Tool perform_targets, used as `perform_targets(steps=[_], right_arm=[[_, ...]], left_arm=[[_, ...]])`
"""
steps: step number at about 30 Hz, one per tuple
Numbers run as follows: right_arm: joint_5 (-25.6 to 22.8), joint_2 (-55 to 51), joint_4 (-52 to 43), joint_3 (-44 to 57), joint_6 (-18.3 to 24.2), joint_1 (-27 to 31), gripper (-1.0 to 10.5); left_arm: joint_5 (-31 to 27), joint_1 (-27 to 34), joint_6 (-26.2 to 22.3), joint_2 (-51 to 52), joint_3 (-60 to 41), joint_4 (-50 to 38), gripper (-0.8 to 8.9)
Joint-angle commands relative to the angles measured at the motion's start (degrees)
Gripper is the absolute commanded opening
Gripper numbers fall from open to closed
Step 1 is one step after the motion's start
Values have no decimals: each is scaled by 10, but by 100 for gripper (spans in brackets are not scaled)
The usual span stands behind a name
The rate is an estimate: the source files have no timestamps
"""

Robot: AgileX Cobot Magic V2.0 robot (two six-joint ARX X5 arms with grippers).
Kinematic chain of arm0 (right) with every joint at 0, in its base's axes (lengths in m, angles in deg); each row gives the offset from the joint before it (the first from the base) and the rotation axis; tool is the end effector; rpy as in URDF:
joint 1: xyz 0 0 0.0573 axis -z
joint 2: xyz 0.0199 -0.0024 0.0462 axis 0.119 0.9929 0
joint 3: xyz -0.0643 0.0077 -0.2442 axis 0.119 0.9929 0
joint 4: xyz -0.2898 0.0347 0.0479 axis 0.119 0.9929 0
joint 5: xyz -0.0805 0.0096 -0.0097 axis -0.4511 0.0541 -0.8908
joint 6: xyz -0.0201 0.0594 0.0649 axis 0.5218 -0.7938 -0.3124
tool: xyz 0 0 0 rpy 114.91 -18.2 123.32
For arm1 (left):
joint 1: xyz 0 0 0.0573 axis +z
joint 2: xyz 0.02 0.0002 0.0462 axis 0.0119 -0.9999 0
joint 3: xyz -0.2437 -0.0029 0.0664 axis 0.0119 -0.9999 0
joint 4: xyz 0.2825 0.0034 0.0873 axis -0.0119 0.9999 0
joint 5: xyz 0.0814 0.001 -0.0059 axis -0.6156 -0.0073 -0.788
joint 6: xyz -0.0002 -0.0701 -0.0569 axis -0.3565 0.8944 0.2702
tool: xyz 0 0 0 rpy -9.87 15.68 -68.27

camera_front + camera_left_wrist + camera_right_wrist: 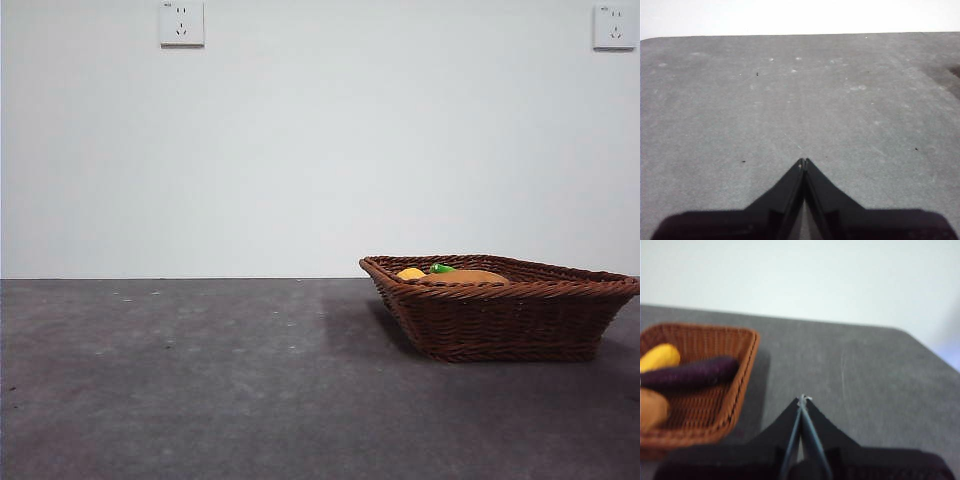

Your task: Help me put the vegetables on the table into the basket

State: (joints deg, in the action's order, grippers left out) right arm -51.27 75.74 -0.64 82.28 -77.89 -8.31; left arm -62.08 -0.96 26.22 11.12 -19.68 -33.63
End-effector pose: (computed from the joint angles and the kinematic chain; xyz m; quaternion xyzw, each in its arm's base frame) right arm 0.2011 -0.0013 0.1597 -0.0676 0.0401 -0.0257 0.9966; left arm 0.2024 -0.0035 0.1333 -0.0104 0.1128 -0.0178 0.9934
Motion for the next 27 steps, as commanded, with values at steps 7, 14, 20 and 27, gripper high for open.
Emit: perform_targets(steps=[7, 14, 20, 27], right_arm=[[-2, -2, 50, 7, 0, 0, 1], [-2, -1, 50, 7, 0, 0, 1], [-2, -1, 50, 7, 0, 0, 1], [-2, -1, 49, 7, 0, 0, 1]], left_arm=[[0, 1, -8, 0, -6, -3, -3], [0, 1, -8, 0, -6, -3, -3], [0, 1, -8, 0, -6, -3, -3], [0, 1, -8, 0, -6, -3, -3]])
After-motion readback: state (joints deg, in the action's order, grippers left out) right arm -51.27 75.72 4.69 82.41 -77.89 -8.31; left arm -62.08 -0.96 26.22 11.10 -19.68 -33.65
